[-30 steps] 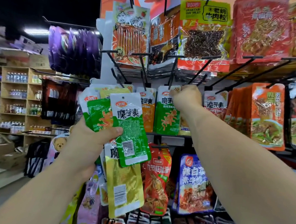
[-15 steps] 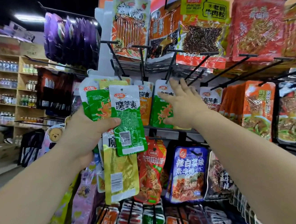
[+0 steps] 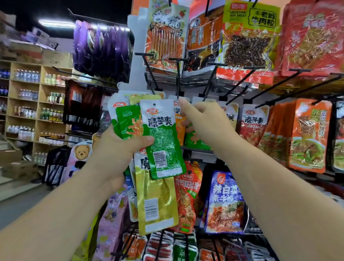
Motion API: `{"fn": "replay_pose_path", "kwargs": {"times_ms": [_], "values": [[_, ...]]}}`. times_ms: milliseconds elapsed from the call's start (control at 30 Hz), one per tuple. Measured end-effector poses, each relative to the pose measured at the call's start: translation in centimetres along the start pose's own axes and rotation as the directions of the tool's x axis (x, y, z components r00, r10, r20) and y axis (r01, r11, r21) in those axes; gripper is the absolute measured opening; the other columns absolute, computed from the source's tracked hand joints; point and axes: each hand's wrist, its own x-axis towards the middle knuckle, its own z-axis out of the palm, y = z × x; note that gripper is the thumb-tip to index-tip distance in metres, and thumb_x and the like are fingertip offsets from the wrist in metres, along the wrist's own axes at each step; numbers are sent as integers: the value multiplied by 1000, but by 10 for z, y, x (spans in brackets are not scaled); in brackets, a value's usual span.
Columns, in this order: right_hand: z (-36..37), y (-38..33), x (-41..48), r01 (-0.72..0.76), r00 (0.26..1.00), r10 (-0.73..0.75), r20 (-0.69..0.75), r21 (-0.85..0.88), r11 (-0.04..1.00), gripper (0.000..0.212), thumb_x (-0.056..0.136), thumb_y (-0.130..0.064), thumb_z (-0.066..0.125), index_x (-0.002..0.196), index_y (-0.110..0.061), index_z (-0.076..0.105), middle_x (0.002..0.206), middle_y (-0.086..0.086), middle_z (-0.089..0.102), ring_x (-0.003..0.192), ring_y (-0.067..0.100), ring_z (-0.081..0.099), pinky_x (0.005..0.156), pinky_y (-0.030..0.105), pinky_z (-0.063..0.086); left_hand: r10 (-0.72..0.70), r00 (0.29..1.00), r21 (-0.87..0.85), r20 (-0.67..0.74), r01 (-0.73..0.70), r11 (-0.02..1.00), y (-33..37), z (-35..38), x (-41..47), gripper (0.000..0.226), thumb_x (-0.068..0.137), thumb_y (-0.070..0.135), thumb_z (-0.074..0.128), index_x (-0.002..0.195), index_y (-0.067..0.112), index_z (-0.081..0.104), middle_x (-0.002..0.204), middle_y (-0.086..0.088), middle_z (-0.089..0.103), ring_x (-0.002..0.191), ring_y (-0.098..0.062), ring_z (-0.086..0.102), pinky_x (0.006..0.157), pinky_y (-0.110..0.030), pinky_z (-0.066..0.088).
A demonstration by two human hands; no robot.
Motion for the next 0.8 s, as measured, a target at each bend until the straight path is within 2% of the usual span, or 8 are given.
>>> {"fn": "replay_pose_path", "kwargs": {"times_ms": [67, 133, 200, 300, 433, 533, 667, 800], "values": [[8, -10, -17, -53, 996, 39, 79, 191, 980, 69, 87, -64, 70, 91, 3, 59, 83, 27, 57, 71, 34, 62, 64, 47, 61, 0, 1000, 22, 18, 0, 1000, 1, 6, -7, 43, 87, 0, 78, 124, 17, 66, 104, 4, 80, 93, -15, 77, 82, -36, 58], [12, -12, -23, -66, 994, 50, 96, 175, 982, 68, 75, -60, 84, 88, 2, 61, 82, 25, 64, 73, 36, 67, 68, 52, 63, 0, 1000, 35, 22, -1, 999, 1, 13, -13, 42, 86, -1, 79, 122, 17, 66, 99, 5, 81, 89, -15, 78, 80, -36, 60], [11, -10, -24, -68, 996, 55, 71, 183, 981, 48, 76, -51, 88, 86, -7, 70, 75, 8, 71, 70, 26, 69, 69, 53, 61, -5, 1000, 25, 21, 4, 1000, 2, 17, -16, 41, 86, -2, 78, 121, 16, 66, 96, 5, 81, 87, -15, 78, 76, -34, 61], [6, -9, -29, -58, 998, 53, 37, 160, 985, 74, 67, -65, 85, 101, -2, 70, 87, 18, 72, 76, 36, 70, 72, 60, 59, -2, 1000, -9, 17, 2, 1000, 5, 20, -18, 41, 87, 0, 78, 123, 15, 66, 101, 4, 81, 91, -16, 78, 83, -38, 60], [-1, -2, -35, -33, 999, 32, 10, 220, 975, 26, 85, -43, 83, 94, -20, 75, 87, 0, 78, 79, 20, 75, 70, 48, 64, 9, 1000, -34, 24, -8, 999, 6, 24, -18, 35, 89, 3, 77, 119, 20, 68, 103, 7, 80, 94, -11, 77, 86, -35, 58], [-6, 3, -42, -11, 1000, 10, 6, 329, 944, 21, 89, -34, 81, 104, -20, 75, 94, -3, 79, 84, 15, 75, 75, 41, 64, 28, 999, -17, 25, -28, 999, 5, 27, -17, 47, 87, 8, 80, 129, 21, 64, 111, 8, 79, 99, -9, 75, 93, -35, 56], [-19, 13, -37, -73, 986, 138, -90, 514, 855, 12, 93, -27, 78, 103, -25, 72, 104, 3, 78, 101, 31, 73, 89, 59, 59, 42, 999, -1, -5, -42, 999, 3, 29, -10, 51, 85, 9, 83, 130, 20, 62, 114, 5, 77, 104, -12, 74, 98, -40, 54], [-38, 18, -29, -115, 975, 214, -67, 670, 734, 13, 103, -11, 54, 110, -17, 63, 109, 13, 77, 103, 33, 74, 96, 64, 56, 92, 995, 13, -24, -92, 996, 4, 26, 0, 41, 88, 2, 79, 122, 20, 64, 101, 12, 78, 89, -1, 75, 76, -22, 56]]}}
